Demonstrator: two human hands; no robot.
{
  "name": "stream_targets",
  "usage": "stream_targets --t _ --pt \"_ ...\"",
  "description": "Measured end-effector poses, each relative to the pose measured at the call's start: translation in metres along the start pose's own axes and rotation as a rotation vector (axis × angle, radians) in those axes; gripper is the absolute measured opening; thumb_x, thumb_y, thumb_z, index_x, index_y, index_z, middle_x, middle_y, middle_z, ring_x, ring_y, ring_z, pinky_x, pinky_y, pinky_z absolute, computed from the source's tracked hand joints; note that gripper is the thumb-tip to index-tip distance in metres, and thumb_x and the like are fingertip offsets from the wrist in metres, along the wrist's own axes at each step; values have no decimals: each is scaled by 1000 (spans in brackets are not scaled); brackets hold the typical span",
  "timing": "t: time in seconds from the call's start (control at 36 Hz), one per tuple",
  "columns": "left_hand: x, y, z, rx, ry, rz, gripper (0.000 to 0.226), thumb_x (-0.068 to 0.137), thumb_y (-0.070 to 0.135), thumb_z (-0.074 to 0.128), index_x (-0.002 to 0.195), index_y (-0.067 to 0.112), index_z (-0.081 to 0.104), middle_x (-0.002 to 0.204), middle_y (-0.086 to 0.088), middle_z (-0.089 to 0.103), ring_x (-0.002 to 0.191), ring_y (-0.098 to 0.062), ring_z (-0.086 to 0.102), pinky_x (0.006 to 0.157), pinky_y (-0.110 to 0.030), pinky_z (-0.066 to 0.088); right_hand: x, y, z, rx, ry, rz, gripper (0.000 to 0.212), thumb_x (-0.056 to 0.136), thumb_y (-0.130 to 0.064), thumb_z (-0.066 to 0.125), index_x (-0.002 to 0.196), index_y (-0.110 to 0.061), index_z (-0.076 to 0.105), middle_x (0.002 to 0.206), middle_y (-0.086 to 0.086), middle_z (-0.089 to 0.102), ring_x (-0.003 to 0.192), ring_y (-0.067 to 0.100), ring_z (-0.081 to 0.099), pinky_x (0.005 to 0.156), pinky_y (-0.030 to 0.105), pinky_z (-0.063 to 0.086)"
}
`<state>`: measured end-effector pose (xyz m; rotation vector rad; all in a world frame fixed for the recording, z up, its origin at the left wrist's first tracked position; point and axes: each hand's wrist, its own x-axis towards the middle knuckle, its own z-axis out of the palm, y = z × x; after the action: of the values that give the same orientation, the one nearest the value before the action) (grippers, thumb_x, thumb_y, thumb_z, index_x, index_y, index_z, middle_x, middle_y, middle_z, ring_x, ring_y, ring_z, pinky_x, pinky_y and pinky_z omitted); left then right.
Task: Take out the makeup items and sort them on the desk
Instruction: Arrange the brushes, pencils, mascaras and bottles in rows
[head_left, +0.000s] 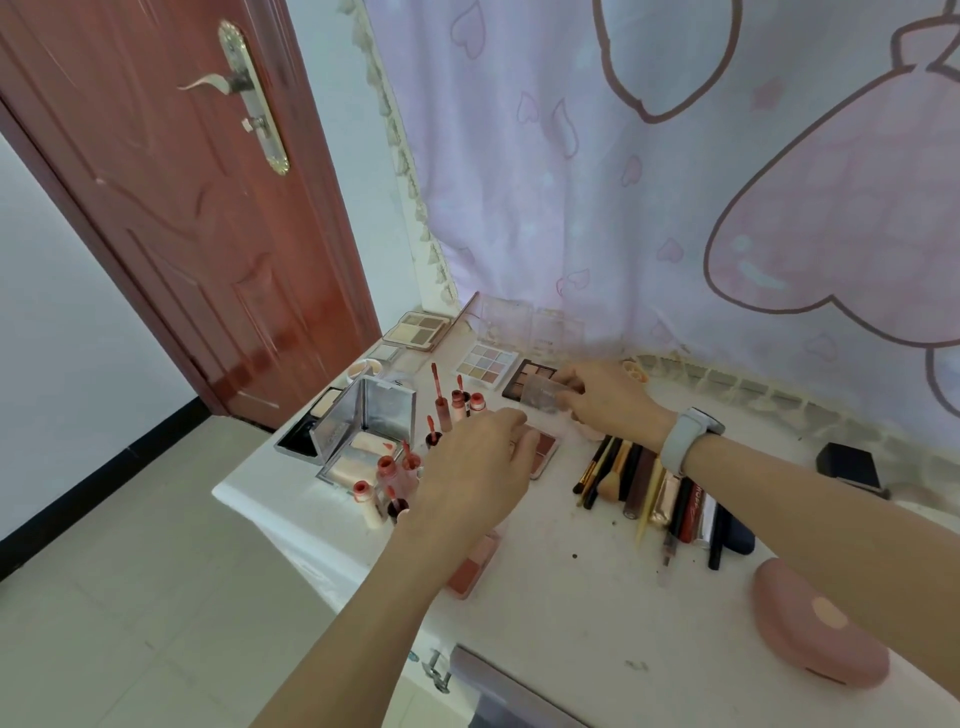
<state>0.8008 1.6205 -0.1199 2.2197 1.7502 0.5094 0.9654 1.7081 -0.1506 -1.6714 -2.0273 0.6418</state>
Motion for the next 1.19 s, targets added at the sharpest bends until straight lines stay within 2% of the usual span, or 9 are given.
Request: stream_targets --t 0.17,0.31,0.44,0.61,0.72,0.83,0.94,1.08,1.19 --pt "-5 -5 4 29 27 11 36 100 33 38 123 14 57 120 -4 61 109 -19 55 89 -34 46 0 3 9 -11 -82 35 30 95 -6 40 114 1 62 97 14 69 72 17 62 49 10 45" --pt "-8 -9 7 114 -47 40 40 100 37 36 122 11 57 123 -5 57 113 -21 51 92 -35 42 -1 2 20 -159 -83 -38 30 97 -8 41 114 0 64 117 14 63 109 27 57 91 30 44" --pt "-8 -14 10 215 -154 131 44 99 44 31 121 15 56 125 1 55 114 -18 49 90 -34 37 -18 9 22 -356 28 -253 36 97 -12 37 128 -14 56 125 4 55 115 20 47 91 30 42" --pt "-13 -23 19 292 -169 188 43 98 44 33 129 20 50 130 4 52 119 -17 47 97 -35 36 -35 18 24 -611 -160 -412 38 98 -25 34 130 -24 54 137 -5 51 125 16 43 101 37 34" --pt "-14 -21 18 318 -161 204 40 99 42 33 129 22 51 129 4 54 119 -17 48 101 -36 35 -33 20 18 -452 -150 -365 38 98 -18 36 131 -21 53 139 -4 49 129 13 41 106 35 32" --pt "-15 -18 17 301 -125 252 39 99 39 33 127 21 52 128 5 55 118 -16 49 101 -34 33 -35 27 -1 -352 -106 -323 34 96 -11 40 124 -17 59 128 -1 58 120 13 47 101 24 35" --pt "-17 -12 26 211 -33 288 35 99 34 38 124 20 58 125 4 58 117 -16 50 102 -35 35 -44 38 -14 -479 -169 -363 34 97 -13 40 124 -20 59 123 -3 59 110 14 49 89 20 35" --pt "-25 6 46 95 170 389 36 86 30 38 94 18 71 92 4 70 84 -16 67 75 -32 52 -51 47 -11 -694 -237 -487 35 96 -15 41 125 -23 57 121 -2 56 106 18 50 85 33 45" --pt "-37 20 64 -7 128 426 36 88 29 37 97 15 69 96 2 68 85 -17 64 70 -30 53 -47 45 -14 -800 -288 -495 27 91 -11 48 116 -20 56 113 -2 53 97 16 48 77 31 46"
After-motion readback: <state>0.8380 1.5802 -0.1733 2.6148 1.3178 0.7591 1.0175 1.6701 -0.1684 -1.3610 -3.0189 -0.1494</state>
